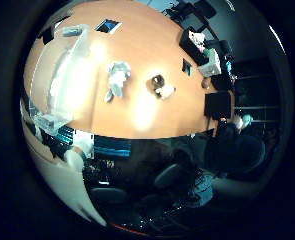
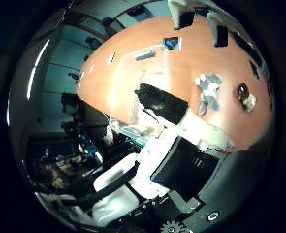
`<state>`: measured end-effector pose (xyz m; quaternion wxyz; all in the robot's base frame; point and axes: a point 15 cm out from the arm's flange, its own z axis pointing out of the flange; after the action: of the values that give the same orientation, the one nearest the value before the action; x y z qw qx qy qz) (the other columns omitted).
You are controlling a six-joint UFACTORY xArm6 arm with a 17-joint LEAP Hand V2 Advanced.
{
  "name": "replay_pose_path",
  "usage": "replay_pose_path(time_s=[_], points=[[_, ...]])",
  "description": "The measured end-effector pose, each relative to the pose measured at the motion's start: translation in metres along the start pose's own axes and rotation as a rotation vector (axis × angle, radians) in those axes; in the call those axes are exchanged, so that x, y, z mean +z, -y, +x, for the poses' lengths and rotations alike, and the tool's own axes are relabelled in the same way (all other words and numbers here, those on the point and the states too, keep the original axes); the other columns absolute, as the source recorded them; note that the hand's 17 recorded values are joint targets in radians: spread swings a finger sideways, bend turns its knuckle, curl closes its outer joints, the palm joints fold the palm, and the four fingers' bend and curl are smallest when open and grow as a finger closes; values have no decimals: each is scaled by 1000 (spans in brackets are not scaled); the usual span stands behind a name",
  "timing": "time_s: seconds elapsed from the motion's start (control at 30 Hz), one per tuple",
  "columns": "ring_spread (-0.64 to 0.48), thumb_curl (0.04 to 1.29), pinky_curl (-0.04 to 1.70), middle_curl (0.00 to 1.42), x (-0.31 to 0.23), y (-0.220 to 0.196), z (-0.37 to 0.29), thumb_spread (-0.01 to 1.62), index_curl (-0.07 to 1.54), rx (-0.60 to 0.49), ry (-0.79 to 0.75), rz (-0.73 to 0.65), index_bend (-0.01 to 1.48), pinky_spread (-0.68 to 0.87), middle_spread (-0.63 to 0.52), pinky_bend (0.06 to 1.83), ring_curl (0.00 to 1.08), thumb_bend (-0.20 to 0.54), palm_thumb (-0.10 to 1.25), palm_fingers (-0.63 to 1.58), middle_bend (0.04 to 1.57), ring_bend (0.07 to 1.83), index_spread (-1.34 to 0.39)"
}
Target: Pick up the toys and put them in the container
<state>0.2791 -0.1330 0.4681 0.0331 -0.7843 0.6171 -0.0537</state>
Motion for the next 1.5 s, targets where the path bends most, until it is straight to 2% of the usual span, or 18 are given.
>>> replay_pose_path(time_s=[0.63,0.7,0.8,1.03,1.5], points=[[-240,242,-2,516,31,24,172,1202,504,172,-75,-9,262,356,-286,617,193,-17,523,595,559,769,-478],[-220,241,0,502,34,31,190,1202,496,184,-73,-12,245,356,-267,637,187,-17,523,540,516,747,-468],[-118,240,17,463,52,42,214,1190,468,197,-61,-24,190,380,-204,692,158,-26,501,380,412,633,-439],[42,237,47,401,88,47,252,1137,389,207,-103,-60,175,386,-106,648,143,-26,403,265,316,510,-406],[109,243,119,359,179,41,293,1083,323,231,-96,-168,168,386,-68,496,170,-31,327,257,271,409,-383]])
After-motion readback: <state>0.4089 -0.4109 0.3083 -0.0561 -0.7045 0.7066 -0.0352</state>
